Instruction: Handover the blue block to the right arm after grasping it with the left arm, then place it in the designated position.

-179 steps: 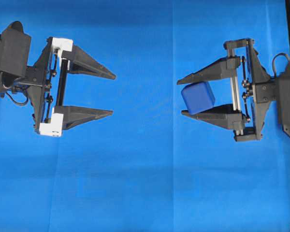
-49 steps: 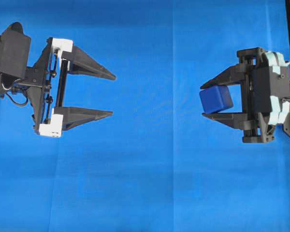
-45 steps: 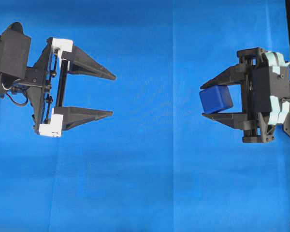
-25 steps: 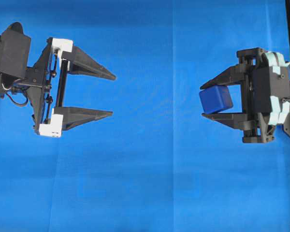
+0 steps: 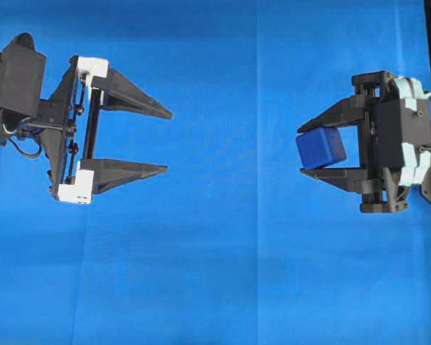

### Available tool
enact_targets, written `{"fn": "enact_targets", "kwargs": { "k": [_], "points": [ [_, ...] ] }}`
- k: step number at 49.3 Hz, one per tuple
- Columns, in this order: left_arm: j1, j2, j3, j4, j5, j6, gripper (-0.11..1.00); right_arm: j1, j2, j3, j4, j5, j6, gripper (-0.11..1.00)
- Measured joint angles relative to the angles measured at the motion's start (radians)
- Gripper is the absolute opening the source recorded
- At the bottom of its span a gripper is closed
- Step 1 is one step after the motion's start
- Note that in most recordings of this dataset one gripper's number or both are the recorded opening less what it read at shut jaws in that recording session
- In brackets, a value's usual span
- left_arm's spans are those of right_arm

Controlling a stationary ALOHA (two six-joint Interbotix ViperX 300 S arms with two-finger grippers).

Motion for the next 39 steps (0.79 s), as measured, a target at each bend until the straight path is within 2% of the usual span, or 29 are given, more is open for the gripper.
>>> {"fn": "enact_targets", "kwargs": {
  "k": [23, 34, 39],
  "points": [
    [0.0, 0.002, 0.0, 0.0, 0.0, 0.0, 0.93, 0.0, 0.057, 0.0, 0.0, -0.009, 0.002, 0.45],
    [0.002, 0.002, 0.0, 0.002, 0.0, 0.002, 0.93, 0.0, 0.164, 0.006, 0.0, -0.12, 0.005, 0.45],
    [0.0, 0.0, 0.0, 0.0, 0.0, 0.002, 0.93, 0.0, 0.224, 0.011, 0.0, -0.189, 0.026, 0.45]
  ]
}}
